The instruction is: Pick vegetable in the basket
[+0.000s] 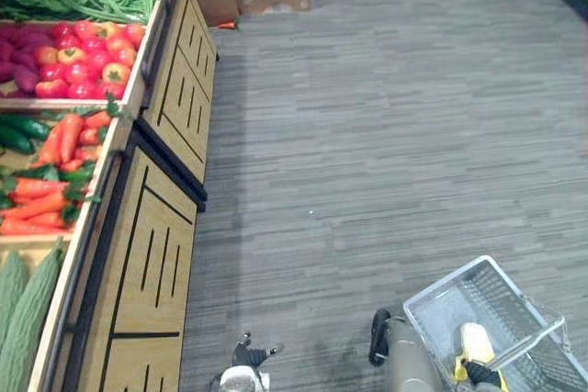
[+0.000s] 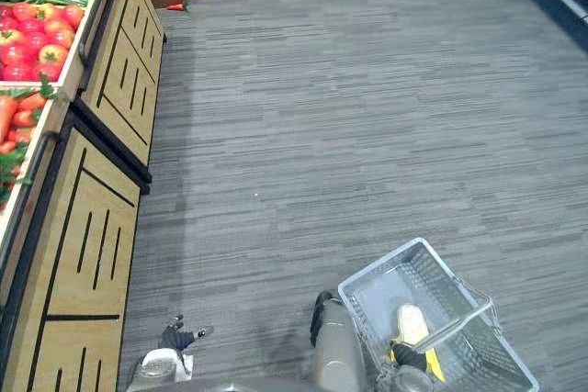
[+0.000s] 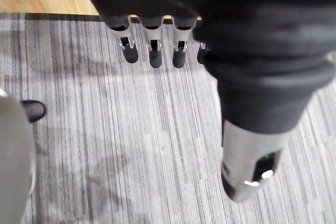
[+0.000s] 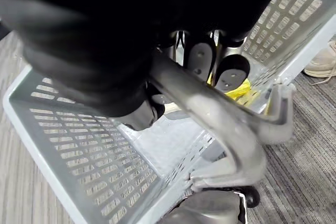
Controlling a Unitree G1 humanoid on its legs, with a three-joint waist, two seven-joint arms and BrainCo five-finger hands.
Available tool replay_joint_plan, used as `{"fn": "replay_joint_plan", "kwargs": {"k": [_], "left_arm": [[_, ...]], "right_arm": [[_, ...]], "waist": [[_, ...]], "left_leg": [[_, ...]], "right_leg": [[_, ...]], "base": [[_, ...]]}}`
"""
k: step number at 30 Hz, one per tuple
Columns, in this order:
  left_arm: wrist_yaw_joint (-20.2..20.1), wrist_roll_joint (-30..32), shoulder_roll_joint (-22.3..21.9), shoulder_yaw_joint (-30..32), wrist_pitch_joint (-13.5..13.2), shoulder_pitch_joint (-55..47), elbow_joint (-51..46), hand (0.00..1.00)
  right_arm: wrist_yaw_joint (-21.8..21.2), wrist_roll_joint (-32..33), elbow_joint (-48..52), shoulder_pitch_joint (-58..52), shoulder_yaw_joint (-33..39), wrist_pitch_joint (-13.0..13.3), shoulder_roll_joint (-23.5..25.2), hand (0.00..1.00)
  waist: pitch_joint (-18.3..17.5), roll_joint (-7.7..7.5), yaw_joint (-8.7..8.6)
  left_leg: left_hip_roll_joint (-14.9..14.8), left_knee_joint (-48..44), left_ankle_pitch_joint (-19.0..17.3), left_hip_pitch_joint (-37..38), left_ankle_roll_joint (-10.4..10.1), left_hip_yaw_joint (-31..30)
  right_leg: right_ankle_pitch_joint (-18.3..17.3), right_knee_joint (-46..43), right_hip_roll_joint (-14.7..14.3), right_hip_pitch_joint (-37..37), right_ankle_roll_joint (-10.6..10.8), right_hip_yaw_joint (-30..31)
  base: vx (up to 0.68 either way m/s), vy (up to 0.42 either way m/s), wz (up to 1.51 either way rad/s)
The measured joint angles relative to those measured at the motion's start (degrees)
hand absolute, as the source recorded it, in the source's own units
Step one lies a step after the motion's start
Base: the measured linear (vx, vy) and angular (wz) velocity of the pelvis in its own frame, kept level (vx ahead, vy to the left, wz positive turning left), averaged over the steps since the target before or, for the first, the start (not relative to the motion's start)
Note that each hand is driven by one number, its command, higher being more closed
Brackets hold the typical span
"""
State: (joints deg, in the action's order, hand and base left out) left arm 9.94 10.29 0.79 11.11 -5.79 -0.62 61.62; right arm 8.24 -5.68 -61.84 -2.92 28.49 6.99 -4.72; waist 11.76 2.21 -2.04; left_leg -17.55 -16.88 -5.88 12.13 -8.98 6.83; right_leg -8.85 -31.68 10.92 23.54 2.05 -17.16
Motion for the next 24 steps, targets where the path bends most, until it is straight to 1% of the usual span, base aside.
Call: {"fn": "replay_joint_plan", "kwargs": {"k": [1,2,3,4,5,6,7,8,9,10,11,12,13,14,15,16,17,18,19,20,21,23,24], "left_arm": [[-0.1,-0.1,-0.2,0.0,0.0,0.0,0.0,0.00],[-0.2,-0.1,-0.2,0.0,0.1,-0.3,-0.1,0.00],[-0.2,-0.4,0.2,0.0,-0.2,-0.3,-0.2,0.00],[-0.1,-1.0,0.3,0.2,-0.4,-0.2,-0.8,0.00],[-0.1,-1.1,0.3,0.2,-0.5,-0.2,-1.1,0.00],[-0.1,-1.2,0.2,0.6,-0.7,-0.2,-1.4,0.00],[0.0,-1.9,0.2,0.9,-1.1,-0.3,-1.8,0.00],[0.0,-2.5,0.0,1.2,-1.2,-0.2,-2.3,0.00],[0.1,-2.9,-0.3,1.9,-1.3,-0.2,-3.5,0.00],[0.1,-3.2,-0.6,2.9,-1.4,-0.1,-4.1,0.00],[0.2,-3.2,-0.8,3.1,-1.4,-0.2,-4.2,0.00],[0.4,-3.2,-1.4,3.6,-1.3,-0.5,-4.2,0.00],[0.5,-3.2,-2.1,4.0,-1.3,-0.9,-4.2,0.00],[0.6,-3.2,-2.4,5.5,-1.1,-0.8,-4.1,0.00],[0.6,-3.3,-1.9,6.3,-1.3,-1.0,-4.8,0.00],[0.7,-3.3,-1.3,7.5,-1.3,-0.8,-5.4,0.00],[0.8,-3.4,-0.3,8.1,-1.2,-0.5,-5.6,0.00],[0.9,-3.4,0.0,8.4,-1.2,-0.5,-5.5,0.00],[1.0,-3.5,0.0,8.9,-1.1,-0.8,-5.5,0.00],[1.0,-3.5,0.0,9.1,-1.2,-0.8,-5.5,0.00],[1.0,-3.5,0.0,9.1,-1.1,-0.9,-5.5,0.00],[1.0,-3.4,0.5,9.1,-1.1,-1.8,-5.3,0.00],[1.0,-3.4,0.9,8.9,-1.1,-2.1,-4.4,0.00]], "right_arm": [[0.0,0.0,-0.6,0.0,-0.1,-0.6,0.0,1.00],[0.0,0.0,-0.9,0.0,-0.5,-0.7,-0.1,1.00],[0.0,0.0,-1.7,0.4,-2.1,-0.7,-0.8,1.00],[0.0,0.0,-2.3,0.5,-3.0,-0.9,-1.4,1.00],[0.0,0.0,-2.4,0.5,-3.6,-1.0,-1.6,1.00],[0.0,-0.1,-2.0,0.6,-4.6,-1.0,-1.8,1.00],[0.0,-0.1,-1.8,1.1,-5.4,-1.0,-1.8,1.00],[0.0,0.0,-1.8,1.4,-5.8,-1.0,-1.8,1.00],[0.0,0.0,-1.7,2.0,-6.5,-0.9,-1.7,1.00],[0.0,0.0,-1.5,2.1,-6.5,-0.8,-1.5,1.00],[0.0,0.0,-1.5,1.9,-6.5,-0.7,-1.4,1.00],[0.3,0.0,-0.7,0.8,-6.3,-0.7,-1.8,1.00],[0.4,0.0,0.1,0.2,-6.3,-0.7,-2.4,1.00],[0.4,0.0,0.5,-0.7,-6.3,-0.7,-2.1,1.00],[0.3,-0.1,0.7,-0.8,-6.6,-0.5,-1.1,1.00],[0.2,-0.1,0.8,-0.1,-7.1,-0.5,0.1,1.00],[0.1,-0.1,0.7,1.3,-8.2,-0.5,1.8,1.00],[0.0,-0.1,0.7,1.8,-8.8,-0.5,2.5,1.00],[-0.2,-0.1,0.8,2.3,-9.4,-0.4,4.1,1.00],[-0.2,-0.2,0.8,2.4,-9.5,-0.4,4.8,1.00],[-1.0,-0.6,0.6,2.6,-9.9,-0.4,5.4,1.00],[-1.3,-0.6,0.1,2.5,-9.8,-0.5,5.6,1.00],[-1.3,-0.6,-0.2,2.4,-9.8,-0.5,5.3,1.00]], "waist": [[0.1,-0.06,-0.22],[0.1,-0.11,-0.37],[0.5,-0.49,0.13],[0.7,-0.60,0.71],[0.9,-0.91,0.81],[0.9,-0.93,1.18],[0.8,-0.93,1.43],[0.8,-0.93,1.79],[0.8,-0.91,2.56],[0.8,-0.96,3.05],[0.8,-0.89,3.13],[0.3,-0.08,3.18],[-0.1,0.78,3.26],[-0.8,0.24,3.40],[-1.4,-1.84,3.86],[-1.3,-3.40,4.80],[-1.0,-4.61,5.49],[-1.1,-4.77,5.61],[-1.2,-4.77,6.20],[-1.2,-4.75,6.58],[-1.3,-4.74,7.36],[-1.8,-5.15,7.53],[-2.1,-4.87,7.24]], "left_leg": [[-1.5,-7.8,6.6,-4.4,0.2,-1.8],[-2.2,-12.8,7.9,-7.1,-0.4,-2.6],[-3.3,-23.1,6.3,-11.5,-1.9,-2.1],[-3.9,-30.5,3.6,-14.8,-2.6,0.4],[-3.6,-32.4,2.5,-15.9,-2.4,1.6],[-3.0,-33.6,0.2,-17.9,-1.6,4.1],[-2.1,-33.1,-2.2,-20.6,-0.9,6.0],[-1.7,-32.3,-3.0,-22.2,-0.6,6.9],[-1.0,-28.8,-3.7,-25.5,0.4,8.8],[0.3,-22.0,-3.3,-27.4,1.1,10.8],[1.2,-17.2,-2.5,-27.7,2.2,11.9],[3.0,-6.2,3.2,-27.6,4.5,13.3],[4.0,-1.2,7.7,-27.8,5.8,13.5],[6.6,2.3,7.0,-26.5,8.2,13.5],[9.1,4.6,7.6,-26.7,8.5,12.7],[10.1,5.0,7.6,-27.1,8.5,12.3],[10.8,4.9,7.5,-27.2,8.7,11.7],[10.9,4.7,7.4,-27.2,8.8,11.5],[10.8,4.4,7.3,-26.8,8.9,11.5],[10.8,4.2,7.3,-26.5,8.9,11.5],[10.7,3.9,7.1,-26.0,8.7,11.5],[10.8,4.7,5.8,-25.4,8.4,11.2],[11.5,6.5,4.9,-24.2,8.4,10.6]], "right_leg": [[-1.3,2.2,-0.5,-3.3,-0.4,-1.8],[-1.6,3.8,-0.8,-5.2,-0.7,-2.6],[-1.8,6.8,-1.7,-9.3,-1.1,-3.9],[-1.8,10.0,-2.4,-14.0,-1.1,-4.9],[-1.8,11.3,-2.4,-16.2,-1.1,-5.2],[-1.8,13.6,-2.4,-20.2,-1.1,-5.9],[-1.7,15.6,-2.2,-22.8,-1.0,-6.4],[-1.7,16.4,-2.0,-23.5,-1.0,-6.7],[-1.5,17.9,-1.5,-24.9,-0.4,-7.7],[-1.5,19.1,-0.5,-26.4,1.3,-9.1],[-1.6,19.7,-0.1,-27.3,2.3,-9.9],[-2.0,20.2,0.3,-29.2,4.2,-11.5],[-2.4,20.2,0.0,-29.9,5.2,-12.2],[-3.0,20.6,1.3,-31.2,6.6,-13.1],[-2.1,22.1,2.4,-31.6,7.2,-14.2],[-1.7,23.6,2.6,-32.0,7.1,-14.4],[-0.5,25.1,2.9,-33.2,7.4,-14.4],[0.4,25.7,2.8,-33.8,7.5,-14.3],[2.0,26.4,2.5,-34.7,7.6,-13.8],[2.7,26.9,2.4,-35.2,7.6,-13.6],[3.8,27.4,2.2,-35.9,8.2,-13.1],[4.3,26.7,2.3,-35.6,8.5,-11.3],[4.3,24.4,2.9,-34.9,8.5,-10.3]], "base": [[0.55,-0.358,0.61],[0.48,-0.298,0.49],[0.43,-0.248,0.34],[0.40,-0.219,0.27],[0.38,-0.168,0.30],[0.34,-0.103,0.27],[0.31,-0.069,0.21],[0.31,0.025,0.12],[0.29,0.108,0.18],[0.24,0.107,0.28],[0.29,0.182,0.53],[0.26,0.177,0.52],[0.37,0.255,0.88],[0.29,0.170,0.95],[0.33,0.142,0.94],[0.32,0.075,0.63],[0.20,0.036,0.36],[0.20,0.033,0.32],[0.13,0.022,0.18],[0.18,0.011,0.09],[0.10,-0.017,-0.04],[0.09,0.003,-0.09],[0.08,0.072,-0.11]]}}
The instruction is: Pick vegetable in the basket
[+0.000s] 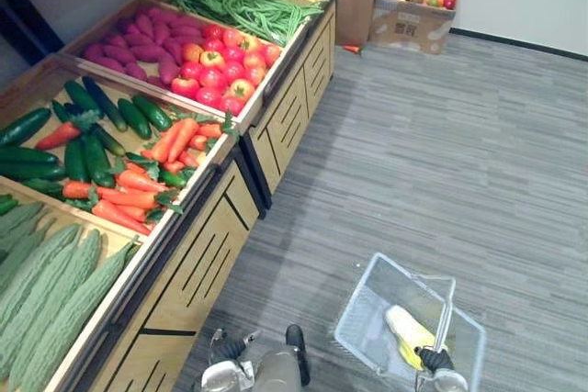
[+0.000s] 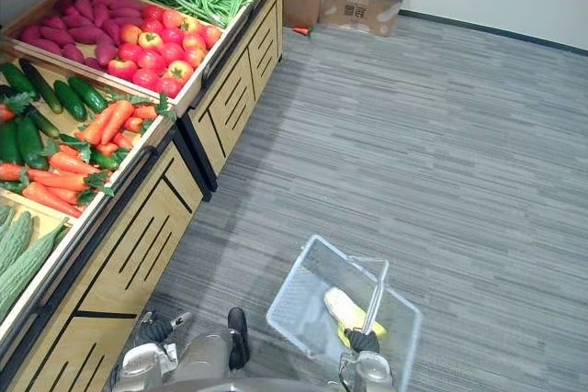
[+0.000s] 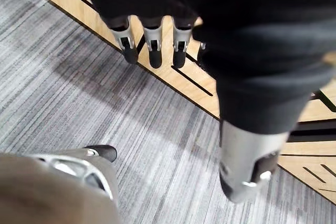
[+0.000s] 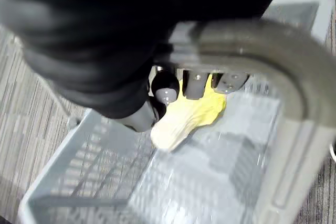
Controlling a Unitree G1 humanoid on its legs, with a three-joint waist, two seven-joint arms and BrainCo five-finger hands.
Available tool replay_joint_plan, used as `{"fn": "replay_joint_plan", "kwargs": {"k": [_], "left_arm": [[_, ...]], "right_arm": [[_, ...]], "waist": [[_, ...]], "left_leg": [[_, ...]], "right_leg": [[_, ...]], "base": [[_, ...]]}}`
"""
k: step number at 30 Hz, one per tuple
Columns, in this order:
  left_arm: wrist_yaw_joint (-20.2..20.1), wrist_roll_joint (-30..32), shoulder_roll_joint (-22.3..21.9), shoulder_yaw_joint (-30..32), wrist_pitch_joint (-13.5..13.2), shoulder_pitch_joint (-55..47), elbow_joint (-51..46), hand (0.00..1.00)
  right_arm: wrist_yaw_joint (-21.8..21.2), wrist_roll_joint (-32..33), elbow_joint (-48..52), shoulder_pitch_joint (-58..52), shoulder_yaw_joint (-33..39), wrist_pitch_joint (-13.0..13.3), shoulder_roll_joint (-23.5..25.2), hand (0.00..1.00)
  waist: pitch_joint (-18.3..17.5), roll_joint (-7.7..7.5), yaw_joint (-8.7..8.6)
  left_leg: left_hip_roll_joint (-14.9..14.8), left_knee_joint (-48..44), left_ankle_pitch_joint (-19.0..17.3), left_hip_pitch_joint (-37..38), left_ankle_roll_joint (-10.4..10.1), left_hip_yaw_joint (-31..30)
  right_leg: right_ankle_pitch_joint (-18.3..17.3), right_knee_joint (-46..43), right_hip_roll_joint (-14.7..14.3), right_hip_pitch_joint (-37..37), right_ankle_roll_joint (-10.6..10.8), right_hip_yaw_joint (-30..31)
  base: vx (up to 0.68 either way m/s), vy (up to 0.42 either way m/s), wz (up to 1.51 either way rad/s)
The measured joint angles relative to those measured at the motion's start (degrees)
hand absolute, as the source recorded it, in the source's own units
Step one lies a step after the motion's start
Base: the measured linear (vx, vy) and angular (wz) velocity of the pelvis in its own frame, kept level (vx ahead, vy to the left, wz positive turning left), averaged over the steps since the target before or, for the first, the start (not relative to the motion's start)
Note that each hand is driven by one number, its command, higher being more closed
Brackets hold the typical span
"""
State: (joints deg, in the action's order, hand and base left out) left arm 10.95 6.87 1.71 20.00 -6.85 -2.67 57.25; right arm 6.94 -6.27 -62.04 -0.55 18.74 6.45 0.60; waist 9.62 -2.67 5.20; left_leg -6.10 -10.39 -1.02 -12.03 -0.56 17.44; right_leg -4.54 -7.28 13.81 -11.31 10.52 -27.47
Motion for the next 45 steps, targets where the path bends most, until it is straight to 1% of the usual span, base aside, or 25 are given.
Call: {"fn": "replay_joint_plan", "kwargs": {"k": [2,3,4,5,6,7,8,9,10,11,13,14,16,17,20,21,22,25,28,30,31,33,36,39,45], "left_arm": [[-0.1,0.1,0.7,-1.5,0.4,-0.2,1.5,0.00],[-0.1,0.1,1.3,-3.0,0.8,-0.3,2.0,0.00],[-0.2,0.1,2.9,-4.6,0.9,-1.0,2.0,0.00],[-0.2,0.2,3.2,-5.1,0.9,-1.2,2.0,0.00],[-0.5,0.2,3.9,-6.5,1.2,-2.4,2.1,0.00],[-0.8,0.2,4.3,-6.6,1.3,-3.2,2.1,0.00],[-1.3,0.3,4.9,-6.6,1.5,-4.2,2.2,0.00],[-1.5,0.4,4.9,-6.5,2.1,-5.4,2.9,0.00],[-1.7,0.5,4.9,-6.1,2.1,-5.7,3.3,0.00],[-2.0,0.5,4.7,-5.2,2.3,-6.2,3.8,0.00],[-2.4,0.5,4.3,-4.5,2.3,-6.0,3.7,0.00],[-2.4,0.5,3.9,-4.1,2.3,-5.6,3.7,0.00],[-2.4,0.6,3.0,-3.8,2.0,-4.6,3.2,0.00],[-2.4,0.7,3.0,-3.8,2.0,-4.6,3.1,0.00],[-2.3,0.4,3.2,-2.9,2.0,-4.7,3.1,0.00],[-2.4,0.0,3.7,-2.5,2.0,-4.9,3.2,0.00],[-2.4,-0.2,3.2,-1.5,2.1,-4.1,4.5,0.00],[-2.6,-4.8,-0.2,1.5,2.0,-5.5,6.0,0.00],[-2.7,-9.2,-0.6,2.4,1.9,-6.0,6.2,0.00],[-3.0,-12.4,-0.4,2.3,1.9,-6.1,6.3,0.00],[-3.2,-13.8,-0.4,2.1,1.9,-6.2,6.3,0.00],[-3.6,-15.7,-0.2,1.6,1.8,-6.3,6.3,0.00],[-4.0,-15.4,0.5,0.3,1.8,-6.0,6.6,0.00],[-4.3,-14.8,0.5,0.1,1.9,-6.0,6.7,0.00],[-4.6,-12.1,1.3,-0.5,1.9,-6.0,7.8,0.00]], "right_arm": [[-0.1,-0.2,-0.2,0.1,0.5,0.5,-1.1,1.00],[-0.8,-0.7,-0.1,0.6,0.4,1.3,-1.9,1.00],[-1.0,-0.6,0.3,0.9,0.4,1.5,-2.1,1.00],[-1.0,-0.6,0.5,1.0,0.4,1.5,-2.1,1.00],[-0.9,-0.6,0.4,1.0,0.4,1.5,-2.1,1.00],[-1.0,-0.6,0.1,1.0,0.4,1.4,-1.8,1.00],[-0.9,-0.5,0.0,1.0,0.6,1.4,-1.3,1.00],[-0.7,-0.4,0.0,1.0,0.8,1.4,-1.3,1.00],[-0.6,-0.3,0.0,1.0,1.1,1.4,-1.3,1.00],[-0.1,0.1,-0.8,0.7,1.4,1.3,-1.4,1.00],[0.1,0.2,-0.9,0.8,2.3,1.2,-1.3,1.00],[0.1,0.2,-0.9,0.9,3.0,1.1,-1.2,1.00],[0.2,0.2,-0.6,0.9,3.5,1.0,-1.3,1.00],[0.2,0.2,-0.5,0.9,3.5,0.9,-1.3,1.00],[0.1,0.2,-0.1,0.4,3.5,0.3,-1.2,1.00],[0.1,0.1,-0.2,-0.2,3.4,0.1,-1.0,1.00],[0.1,0.1,-1.0,-0.5,3.9,0.1,-1.8,1.00],[-0.1,0.0,-2.5,0.5,5.6,-0.3,-4.8,1.00],[-0.5,0.0,-3.3,0.2,5.7,-0.3,-5.4,1.00],[-0.6,0.0,-4.4,-1.1,5.7,-0.3,-5.4,1.00],[-0.6,0.1,-4.5,-1.7,5.7,-0.3,-5.4,1.00],[-0.7,0.1,-5.0,-2.0,5.7,-0.3,-5.9,1.00],[-1.0,0.8,-5.2,-1.8,7.1,-0.2,-6.0,1.00],[-1.2,1.9,-5.5,-1.8,9.0,-0.3,-5.8,1.00],[-1.3,1.9,-5.3,-1.8,10.0,-0.1,-4.9,1.00]], "waist": [[-0.5,0.33,-0.27],[-0.5,-0.21,-0.35],[-0.6,-0.98,-0.48],[-0.6,-1.13,-0.60],[-0.6,-1.22,-1.07],[-0.5,-1.37,-1.29],[-0.2,-2.39,-1.41],[-0.2,-2.49,-1.51],[-0.2,-2.48,-1.80],[-0.2,-2.45,-1.95],[-0.2,-2.22,-1.87],[-0.3,-1.62,-1.85],[-0.5,-0.07,-1.80],[-0.6,0.12,-1.79],[-1.0,-0.43,-1.68],[-1.6,-1.49,-1.88],[-2.0,-0.05,-1.76],[-2.7,3.75,-1.42],[-2.6,3.99,-2.37],[-2.4,3.60,-2.85],[-2.4,3.51,-2.86],[-2.4,3.37,-2.86],[-2.4,2.87,-3.45],[-2.7,3.54,-3.43],[-2.3,2.36,-3.58]], "left_leg": [[1.8,3.5,-0.8,2.1,-0.1,-0.7],[2.9,5.9,-0.7,4.4,-0.1,-1.1],[3.9,7.3,-0.7,6.4,-0.1,-1.8],[4.3,7.5,-0.7,7.0,-0.1,-2.3],[4.7,8.5,-1.1,9.5,0.6,-4.4],[4.7,8.2,-1.5,9.8,1.2,-5.1],[4.8,8.2,-2.1,11.2,2.0,-6.3],[4.7,8.2,-2.9,12.4,2.3,-7.5],[4.6,8.2,-3.2,13.0,2.4,-8.2],[4.4,8.0,-4.3,14.5,2.4,-9.6],[4.0,6.5,-5.3,14.8,2.6,-11.0],[3.2,4.9,-6.4,14.4,1.9,-12.1],[0.2,2.3,-8.8,14.1,-0.3,-15.2],[-0.5,2.2,-9.2,14.1,-1.0,-16.2],[-3.1,2.2,-11.3,15.2,-4.8,-19.1],[-3.1,2.4,-12.1,15.2,-6.6,-20.3],[-4.8,3.0,-12.8,16.0,-8.4,-22.2],[-9.2,3.0,-6.7,16.1,-10.4,-22.9],[-9.7,-2.6,-1.8,12.4,-10.0,-24.9],[-9.5,-10.1,-1.0,8.8,-10.9,-24.2],[-9.0,-11.8,-1.3,7.7,-11.3,-22.4],[-8.7,-12.7,-1.0,5.6,-10.2,-15.0],[-6.9,-5.0,-0.2,7.2,-9.2,-9.9],[-5.5,5.3,0.3,10.2,-8.6,-8.8],[-3.1,9.0,0.3,13.3,-8.5,-6.0]], "right_leg": [[0.0,-10.5,2.4,4.7,0.0,2.8],[1.4,-20.6,5.2,8.9,-1.3,5.4],[5.5,-29.1,7.0,12.8,-4.4,8.7],[7.4,-31.2,7.4,13.7,-4.9,9.7],[14.4,-38.0,7.1,16.2,-4.1,14.2],[13.4,-40.6,6.6,17.3,-4.0,15.4],[7.4,-44.9,6.1,19.9,-4.1,15.4],[2.0,-45.0,5.7,21.2,-3.9,13.1],[0.1,-43.6,5.6,21.3,-3.9,11.5],[-1.6,-37.2,5.4,21.2,-4.2,8.2],[-1.5,-28.7,5.1,21.2,-4.1,6.3],[-1.4,-23.4,4.5,21.1,-4.0,5.8],[-0.5,-12.1,2.3,21.3,-3.3,7.4],[-0.2,-10.3,2.0,21.3,-2.9,8.0],[1.4,-4.6,1.0,22.0,-1.7,11.6],[4.1,-2.9,1.1,21.9,-1.8,13.5],[5.6,-4.8,-0.2,21.9,-0.9,12.7],[0.3,-8.1,-4.0,21.4,-4.6,10.1],[-1.1,-6.5,-4.6,17.7,-6.5,6.4],[-1.5,-3.7,-4.8,12.6,-7.2,2.4],[-1.5,-2.7,-4.7,10.8,-7.2,1.2],[-1.5,-1.1,-4.6,8.5,-7.2,-1.0],[-0.7,1.2,-3.6,8.1,-6.0,-3.3],[1.0,4.6,-4.1,8.1,-4.5,-4.7],[5.2,8.7,-3.2,7.7,-3.5,-0.9]], "base": [[0.07,0.152,-0.06],[0.11,0.198,0.20],[0.14,0.191,0.27],[0.19,0.134,0.56],[0.14,0.084,0.57],[0.25,0.098,0.73],[0.25,0.067,0.61],[0.30,0.073,0.59],[0.31,0.019,0.68],[0.25,-0.020,0.59],[0.23,-0.077,0.51],[0.29,-0.163,0.54],[0.34,-0.233,0.58],[0.33,-0.287,0.57],[0.32,-0.385,0.54],[0.38,-0.637,0.64],[0.32,-0.552,0.62],[0.33,-0.458,0.23],[0.27,-0.362,0.54],[0.22,-0.252,0.88],[0.13,-0.108,0.67],[0.09,-0.050,0.61],[0.04,0.049,0.58],[0.01,0.129,0.37],[-0.04,0.104,-0.25]]}}
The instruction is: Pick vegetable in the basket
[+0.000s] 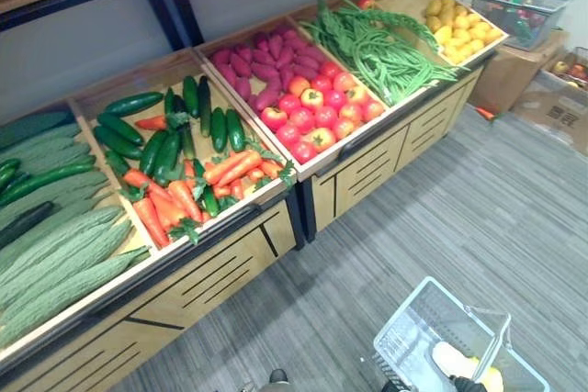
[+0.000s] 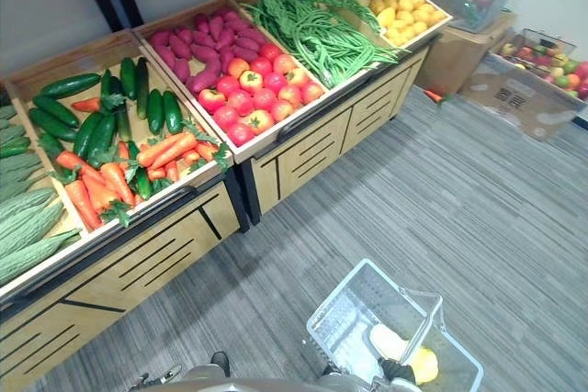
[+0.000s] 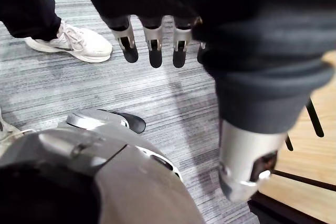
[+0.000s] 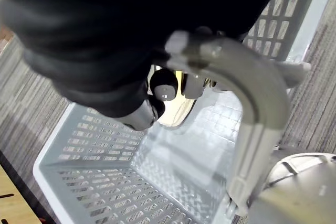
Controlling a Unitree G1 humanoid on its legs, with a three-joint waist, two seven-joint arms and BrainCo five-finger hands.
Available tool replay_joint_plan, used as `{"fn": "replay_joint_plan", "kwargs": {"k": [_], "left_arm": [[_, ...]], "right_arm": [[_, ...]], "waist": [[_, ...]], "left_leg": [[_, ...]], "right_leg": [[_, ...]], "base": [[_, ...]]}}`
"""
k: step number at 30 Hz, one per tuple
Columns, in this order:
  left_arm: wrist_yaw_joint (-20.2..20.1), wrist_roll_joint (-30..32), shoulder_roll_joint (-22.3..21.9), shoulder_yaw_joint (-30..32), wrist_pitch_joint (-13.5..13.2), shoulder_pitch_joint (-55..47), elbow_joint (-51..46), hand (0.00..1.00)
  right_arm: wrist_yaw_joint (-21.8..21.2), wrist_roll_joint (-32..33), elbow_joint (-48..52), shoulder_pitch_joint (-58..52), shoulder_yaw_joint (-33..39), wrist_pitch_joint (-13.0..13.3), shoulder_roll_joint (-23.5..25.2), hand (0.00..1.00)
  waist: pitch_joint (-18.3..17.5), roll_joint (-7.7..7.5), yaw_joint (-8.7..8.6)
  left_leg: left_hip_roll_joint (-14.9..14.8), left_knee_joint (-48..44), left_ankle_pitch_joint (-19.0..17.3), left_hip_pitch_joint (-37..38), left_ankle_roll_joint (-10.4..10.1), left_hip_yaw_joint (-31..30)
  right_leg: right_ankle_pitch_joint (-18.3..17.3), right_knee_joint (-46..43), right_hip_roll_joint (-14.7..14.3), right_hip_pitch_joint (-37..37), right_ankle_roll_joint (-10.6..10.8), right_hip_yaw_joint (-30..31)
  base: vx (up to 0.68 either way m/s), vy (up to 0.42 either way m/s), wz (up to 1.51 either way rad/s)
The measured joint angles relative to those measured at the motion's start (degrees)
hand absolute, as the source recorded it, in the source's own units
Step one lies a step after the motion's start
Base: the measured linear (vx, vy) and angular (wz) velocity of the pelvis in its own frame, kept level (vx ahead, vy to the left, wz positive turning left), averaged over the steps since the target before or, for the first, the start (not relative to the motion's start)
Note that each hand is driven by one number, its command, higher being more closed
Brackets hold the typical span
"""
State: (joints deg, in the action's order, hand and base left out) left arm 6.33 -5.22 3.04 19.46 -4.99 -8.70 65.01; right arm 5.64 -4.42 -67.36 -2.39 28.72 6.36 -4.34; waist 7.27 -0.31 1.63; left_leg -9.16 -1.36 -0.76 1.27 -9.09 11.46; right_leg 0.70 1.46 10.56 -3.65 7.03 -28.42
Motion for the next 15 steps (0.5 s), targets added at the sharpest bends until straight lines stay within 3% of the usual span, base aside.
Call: {"fn": "replay_joint_plan", "kwargs": {"k": [3,4,15], "left_arm": [[-0.1,1.7,0.9,-1.7,0.0,0.0,0.0,0.00],[-0.3,3.8,3.5,-5.7,0.1,0.0,1.1,0.00],[-0.6,3.7,3.5,-5.9,0.0,-0.1,1.1,0.00]], "right_arm": [[-0.5,0.0,0.0,-0.1,0.0,0.0,-0.2,1.00],[-1.1,0.0,-0.1,-0.2,-4.4,0.0,-0.2,1.00],[-1.2,0.8,-0.1,-0.3,-4.4,0.0,-0.2,1.00]], "waist": [[-0.1,0.10,-0.71],[-2.2,-2.09,-1.34],[-2.2,-2.08,-1.47]], "left_leg": [[0.4,1.7,-0.7,0.3,1.0,0.3],[2.3,3.9,-1.3,1.6,2.2,0.9],[2.3,4.3,-1.3,3.5,2.2,2.0]], "right_leg": [[0.6,0.5,0.1,0.7,0.5,0.6],[1.5,-0.3,1.4,2.2,1.1,3.9],[1.5,-0.2,1.3,1.3,1.1,5.2]], "base": [[-0.07,0.048,-0.09],[-0.03,0.016,0.03],[0.00,-0.001,-0.06]]}}
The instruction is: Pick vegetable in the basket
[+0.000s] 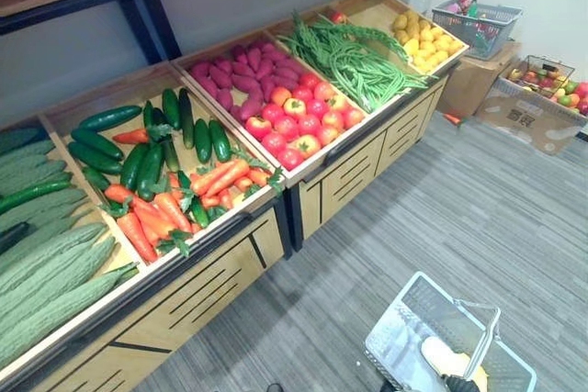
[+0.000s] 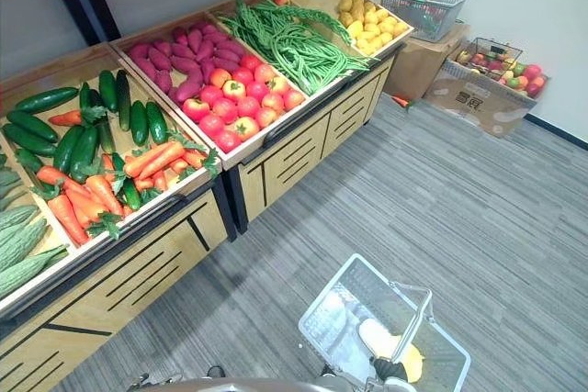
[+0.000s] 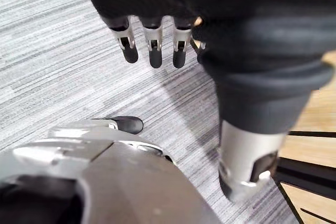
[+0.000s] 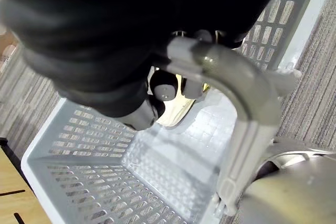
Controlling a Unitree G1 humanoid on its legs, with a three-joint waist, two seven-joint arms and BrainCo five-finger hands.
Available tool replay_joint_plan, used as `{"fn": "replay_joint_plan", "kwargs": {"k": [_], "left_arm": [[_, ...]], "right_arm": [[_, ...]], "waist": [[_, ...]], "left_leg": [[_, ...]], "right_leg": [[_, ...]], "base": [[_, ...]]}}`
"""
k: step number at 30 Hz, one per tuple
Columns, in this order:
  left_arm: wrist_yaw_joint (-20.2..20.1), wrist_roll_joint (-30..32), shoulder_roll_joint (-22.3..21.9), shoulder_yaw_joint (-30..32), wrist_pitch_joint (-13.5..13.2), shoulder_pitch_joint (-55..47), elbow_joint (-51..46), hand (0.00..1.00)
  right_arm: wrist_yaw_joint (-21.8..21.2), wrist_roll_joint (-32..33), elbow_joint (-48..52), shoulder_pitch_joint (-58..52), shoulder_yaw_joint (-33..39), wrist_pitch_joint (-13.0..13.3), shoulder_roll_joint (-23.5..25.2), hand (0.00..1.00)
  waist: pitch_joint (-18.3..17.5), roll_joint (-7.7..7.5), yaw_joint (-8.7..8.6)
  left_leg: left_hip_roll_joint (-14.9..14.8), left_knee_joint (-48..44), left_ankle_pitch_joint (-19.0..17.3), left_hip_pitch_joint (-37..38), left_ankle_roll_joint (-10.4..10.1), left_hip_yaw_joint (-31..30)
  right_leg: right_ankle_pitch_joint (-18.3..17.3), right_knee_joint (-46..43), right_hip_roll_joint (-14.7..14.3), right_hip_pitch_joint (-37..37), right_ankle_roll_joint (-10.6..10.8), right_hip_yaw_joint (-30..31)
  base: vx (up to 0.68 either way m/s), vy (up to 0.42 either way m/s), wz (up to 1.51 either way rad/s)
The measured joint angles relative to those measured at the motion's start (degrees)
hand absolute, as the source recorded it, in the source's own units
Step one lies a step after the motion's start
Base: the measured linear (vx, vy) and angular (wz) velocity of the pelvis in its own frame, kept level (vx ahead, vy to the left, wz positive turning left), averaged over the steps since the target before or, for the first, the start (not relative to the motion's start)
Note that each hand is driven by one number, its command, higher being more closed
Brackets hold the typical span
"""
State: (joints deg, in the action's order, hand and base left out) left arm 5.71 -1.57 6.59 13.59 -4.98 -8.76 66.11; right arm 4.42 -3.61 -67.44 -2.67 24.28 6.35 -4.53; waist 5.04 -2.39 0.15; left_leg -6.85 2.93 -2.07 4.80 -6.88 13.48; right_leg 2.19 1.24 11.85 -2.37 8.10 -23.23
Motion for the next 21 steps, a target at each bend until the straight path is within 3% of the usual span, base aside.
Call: {"fn": "replay_joint_plan", "kwargs": {"k": [2,5,8,10,12,14,17,21], "left_arm": [[-0.5,-0.1,0.0,-0.5,-0.2,0.0,-0.1,0.00],[-1.6,-0.5,0.3,-2.1,-1.2,0.0,-0.1,0.00],[-1.9,-0.7,0.3,-2.0,-1.2,0.0,-0.1,0.00],[-1.9,-0.7,-0.3,-1.7,-1.2,-0.4,-0.1,0.00],[-1.9,-0.8,-1.1,-0.7,-1.3,-0.5,-0.2,0.00],[-1.9,-2.5,-2.0,1.0,-1.4,-0.7,-0.8,0.00],[-1.9,-2.7,-2.3,1.3,-1.4,-1.2,-1.2,0.00],[-1.9,-2.7,-2.8,2.1,-1.4,-1.2,-1.2,0.00]], "right_arm": [[-0.1,0.2,0.1,0.0,0.0,0.1,0.0,1.00],[-0.1,0.1,0.3,0.2,0.0,0.3,-0.2,1.00],[0.0,0.1,0.1,-1.0,0.1,0.2,-1.2,1.00],[0.0,0.1,0.1,-1.2,0.1,0.2,-2.5,1.00],[0.1,0.1,0.1,-1.3,0.2,0.2,-3.2,1.00],[0.1,0.1,0.1,-1.7,2.3,0.1,-3.7,1.00],[0.2,-0.2,0.2,-2.0,2.7,0.1,-3.5,1.00],[0.2,-0.3,0.2,-2.3,2.6,-0.3,-3.3,1.00]], "waist": [[0.0,0.19,-0.10],[0.3,0.27,-0.23],[0.4,0.60,-0.72],[0.8,1.67,-0.39],[1.2,2.67,-0.27],[1.9,2.66,0.14],[2.0,2.83,0.21],[1.9,3.06,0.55]], "left_leg": [[-0.1,-0.1,0.0,0.5,0.0,0.0],[-0.5,-1.1,0.0,0.3,0.0,-1.1],[-1.0,-5.5,-1.9,-1.9,-0.2,-4.0],[-1.8,-10.6,-3.9,-4.9,0.0,-6.2],[-2.0,-14.1,-4.3,-6.3,0.5,-6.5],[-0.9,-22.3,-2.7,-10.3,2.6,-5.5],[-0.6,-22.0,-0.2,-11.1,3.5,-0.7],[-0.2,-15.5,1.7,-11.2,3.8,4.8]], "right_leg": [[-0.6,-1.3,0.0,0.2,-0.7,0.5],[-4.7,-8.4,1.1,2.4,-1.4,1.2],[-8.8,-12.4,1.9,2.2,-0.9,-0.4],[-10.4,-14.0,1.7,2.1,-0.4,-1.3],[-11.3,-14.5,1.6,1.8,-0.1,-1.3],[-11.6,-14.4,3.4,-0.6,0.4,-3.1],[-11.6,-12.5,4.5,-3.1,0.9,-5.2],[-9.4,-6.6,2.3,-4.3,1.3,-6.2]], "base": [[0.00,-0.003,-0.04],[-0.05,-0.020,0.19],[-0.07,-0.065,0.45],[-0.06,-0.059,0.38],[-0.03,-0.036,0.47],[-0.03,-0.028,0.55],[0.00,-0.020,0.57],[0.00,-0.032,0.61]]}}
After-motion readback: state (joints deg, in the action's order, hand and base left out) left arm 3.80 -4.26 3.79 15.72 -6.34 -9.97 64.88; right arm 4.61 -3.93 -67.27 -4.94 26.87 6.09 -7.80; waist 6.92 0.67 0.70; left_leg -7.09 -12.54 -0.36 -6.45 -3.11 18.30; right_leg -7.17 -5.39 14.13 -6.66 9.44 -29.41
